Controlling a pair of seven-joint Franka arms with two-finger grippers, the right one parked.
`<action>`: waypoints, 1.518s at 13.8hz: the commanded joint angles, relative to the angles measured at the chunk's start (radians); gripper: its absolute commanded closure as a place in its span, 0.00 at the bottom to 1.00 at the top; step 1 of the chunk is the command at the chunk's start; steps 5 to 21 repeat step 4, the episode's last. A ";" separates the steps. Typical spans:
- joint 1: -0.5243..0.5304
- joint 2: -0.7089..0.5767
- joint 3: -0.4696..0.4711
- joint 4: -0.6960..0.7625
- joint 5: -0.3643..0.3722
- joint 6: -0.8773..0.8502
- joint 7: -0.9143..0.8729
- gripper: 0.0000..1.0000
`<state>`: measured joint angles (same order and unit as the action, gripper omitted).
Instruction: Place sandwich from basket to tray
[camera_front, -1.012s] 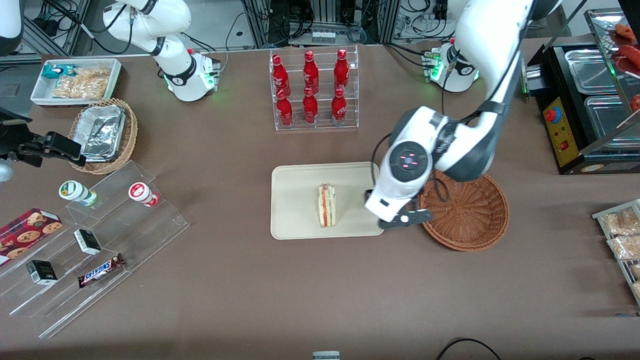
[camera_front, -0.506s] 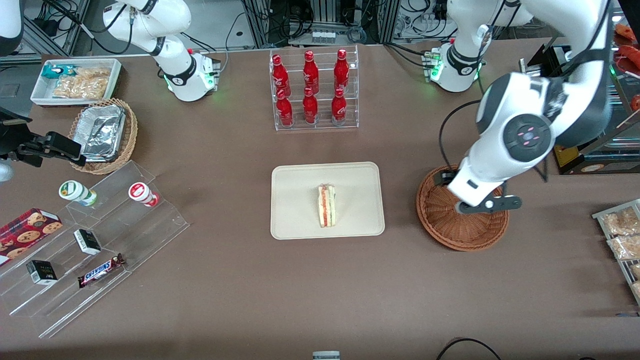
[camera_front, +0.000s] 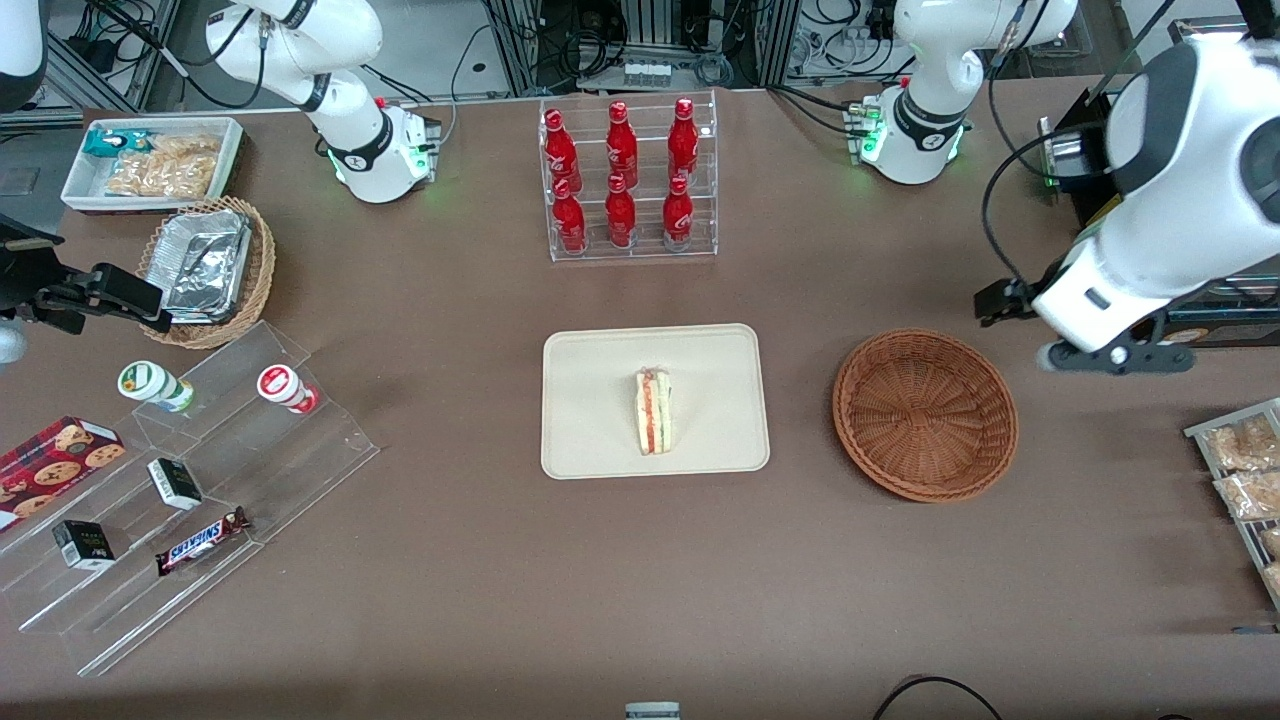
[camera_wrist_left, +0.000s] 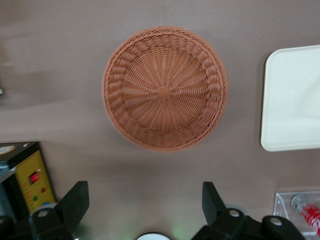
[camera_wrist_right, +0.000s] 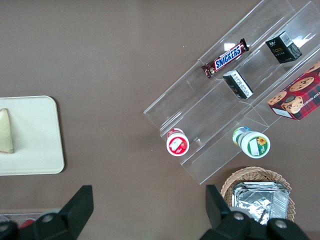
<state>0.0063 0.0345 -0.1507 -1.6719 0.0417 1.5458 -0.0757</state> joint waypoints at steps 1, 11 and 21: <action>0.029 -0.062 -0.007 0.030 -0.011 -0.087 0.028 0.00; 0.038 -0.056 -0.007 0.072 -0.017 -0.108 0.019 0.00; 0.038 -0.056 -0.007 0.072 -0.017 -0.108 0.019 0.00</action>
